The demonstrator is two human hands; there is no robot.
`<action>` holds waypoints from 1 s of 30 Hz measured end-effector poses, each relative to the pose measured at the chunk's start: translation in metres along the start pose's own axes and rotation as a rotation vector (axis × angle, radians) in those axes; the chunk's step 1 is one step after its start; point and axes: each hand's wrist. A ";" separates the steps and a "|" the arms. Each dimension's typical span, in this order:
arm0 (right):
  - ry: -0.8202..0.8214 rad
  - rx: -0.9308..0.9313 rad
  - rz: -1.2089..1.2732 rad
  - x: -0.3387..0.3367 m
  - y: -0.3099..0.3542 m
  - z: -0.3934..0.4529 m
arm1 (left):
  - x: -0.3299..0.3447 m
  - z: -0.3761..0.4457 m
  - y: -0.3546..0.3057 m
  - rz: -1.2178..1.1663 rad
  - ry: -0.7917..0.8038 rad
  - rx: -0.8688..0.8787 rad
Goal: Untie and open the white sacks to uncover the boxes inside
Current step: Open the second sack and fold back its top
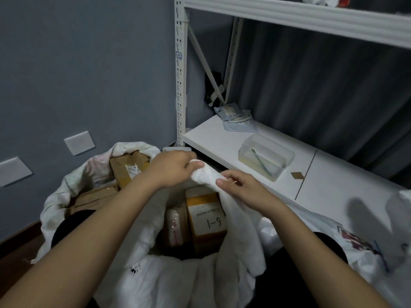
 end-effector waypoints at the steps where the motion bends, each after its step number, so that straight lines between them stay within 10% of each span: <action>1: -0.012 -0.015 -0.079 0.000 -0.001 -0.001 | 0.001 0.001 0.002 -0.013 -0.001 -0.036; 7: -0.003 0.272 0.733 0.002 0.008 0.001 | 0.019 0.002 -0.018 0.087 -0.017 0.196; 13: -0.158 0.011 -0.018 0.008 -0.014 -0.018 | 0.018 0.022 0.008 -0.084 -0.118 0.020; 19: -0.096 0.296 0.849 0.005 -0.011 -0.009 | 0.031 0.018 -0.010 -0.097 -0.019 0.271; 25: -0.303 0.089 0.093 0.002 -0.020 -0.021 | 0.027 0.040 -0.002 -0.151 -0.042 0.187; 30: -0.417 0.195 0.509 0.009 -0.012 -0.019 | 0.026 0.053 -0.017 -0.050 -0.221 0.016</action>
Point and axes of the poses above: each hand's wrist, its own z-axis towards the middle knuckle, its own x-axis out of the palm, y = z × x, and after that the axes turned 4 degrees about -z, right-handed
